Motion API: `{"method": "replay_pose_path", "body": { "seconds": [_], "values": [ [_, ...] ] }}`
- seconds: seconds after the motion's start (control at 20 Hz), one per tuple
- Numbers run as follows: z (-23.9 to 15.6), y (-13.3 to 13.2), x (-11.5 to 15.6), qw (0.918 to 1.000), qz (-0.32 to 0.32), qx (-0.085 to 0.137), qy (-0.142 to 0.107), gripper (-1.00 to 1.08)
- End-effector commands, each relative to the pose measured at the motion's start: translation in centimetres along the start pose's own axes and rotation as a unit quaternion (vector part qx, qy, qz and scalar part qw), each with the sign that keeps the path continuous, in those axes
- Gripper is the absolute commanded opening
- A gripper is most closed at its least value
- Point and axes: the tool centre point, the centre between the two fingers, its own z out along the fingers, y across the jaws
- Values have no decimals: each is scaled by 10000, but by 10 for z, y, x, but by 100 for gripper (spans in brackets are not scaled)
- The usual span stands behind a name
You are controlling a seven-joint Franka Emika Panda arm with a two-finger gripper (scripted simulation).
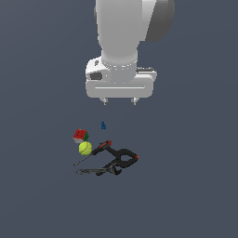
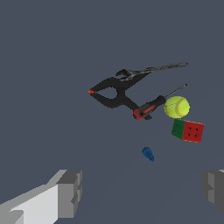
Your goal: Pick up a designated object from a clutter of objects.
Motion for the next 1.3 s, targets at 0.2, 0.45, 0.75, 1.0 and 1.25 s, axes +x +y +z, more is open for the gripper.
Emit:
{"method": "replay_pose_path", "body": {
  "seconds": [0.2, 0.45, 0.75, 1.0, 1.25],
  "values": [
    [-6, -10, 3, 9999, -86, 33, 72, 100],
    [-16, -29, 9, 9994, -259, 99, 211, 100],
    [-16, -28, 8, 9994, -250, 95, 202, 100],
    [-11, -25, 8, 9991, -367, 93, 206, 100],
    [-2, -21, 8, 9979, -603, 87, 211, 100]
  ]
}}
